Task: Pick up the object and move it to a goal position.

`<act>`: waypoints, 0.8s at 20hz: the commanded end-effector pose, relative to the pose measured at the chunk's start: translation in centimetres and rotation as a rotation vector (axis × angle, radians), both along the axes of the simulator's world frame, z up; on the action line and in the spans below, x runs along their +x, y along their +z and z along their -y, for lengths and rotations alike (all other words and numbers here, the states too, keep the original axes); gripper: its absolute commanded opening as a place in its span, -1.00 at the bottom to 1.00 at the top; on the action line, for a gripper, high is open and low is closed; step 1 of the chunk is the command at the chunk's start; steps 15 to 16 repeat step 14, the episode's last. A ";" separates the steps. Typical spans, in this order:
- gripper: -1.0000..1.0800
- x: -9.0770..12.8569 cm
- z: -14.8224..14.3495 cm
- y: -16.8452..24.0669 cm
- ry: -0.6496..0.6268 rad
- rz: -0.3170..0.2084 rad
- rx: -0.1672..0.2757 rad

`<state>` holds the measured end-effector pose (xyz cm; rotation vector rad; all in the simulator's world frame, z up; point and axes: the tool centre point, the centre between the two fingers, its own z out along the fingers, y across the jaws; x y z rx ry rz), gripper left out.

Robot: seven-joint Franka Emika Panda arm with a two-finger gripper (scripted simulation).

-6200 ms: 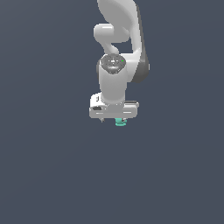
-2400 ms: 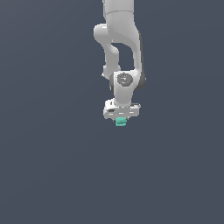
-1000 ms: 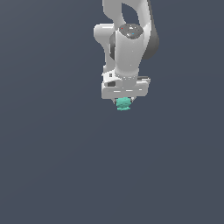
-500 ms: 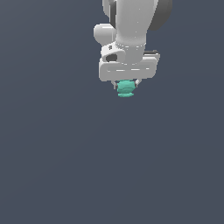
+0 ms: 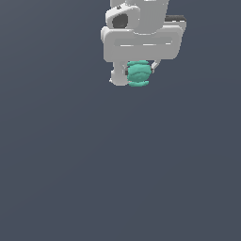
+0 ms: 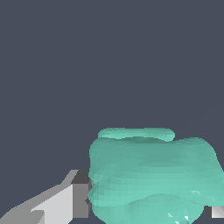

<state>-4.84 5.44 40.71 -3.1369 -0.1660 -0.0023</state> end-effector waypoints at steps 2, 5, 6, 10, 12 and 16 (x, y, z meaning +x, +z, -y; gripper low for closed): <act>-1.00 0.4 0.0 2.1 0.000 -0.001 0.000; -1.00 0.6 0.0 3.3 0.000 -0.001 0.000; -1.00 0.7 0.0 3.7 -0.001 -0.001 0.000; -1.00 0.9 0.0 4.5 -0.001 -0.001 0.000; -1.00 0.9 0.0 4.7 -0.001 -0.001 0.000; -1.00 1.0 0.0 4.8 -0.001 -0.001 0.000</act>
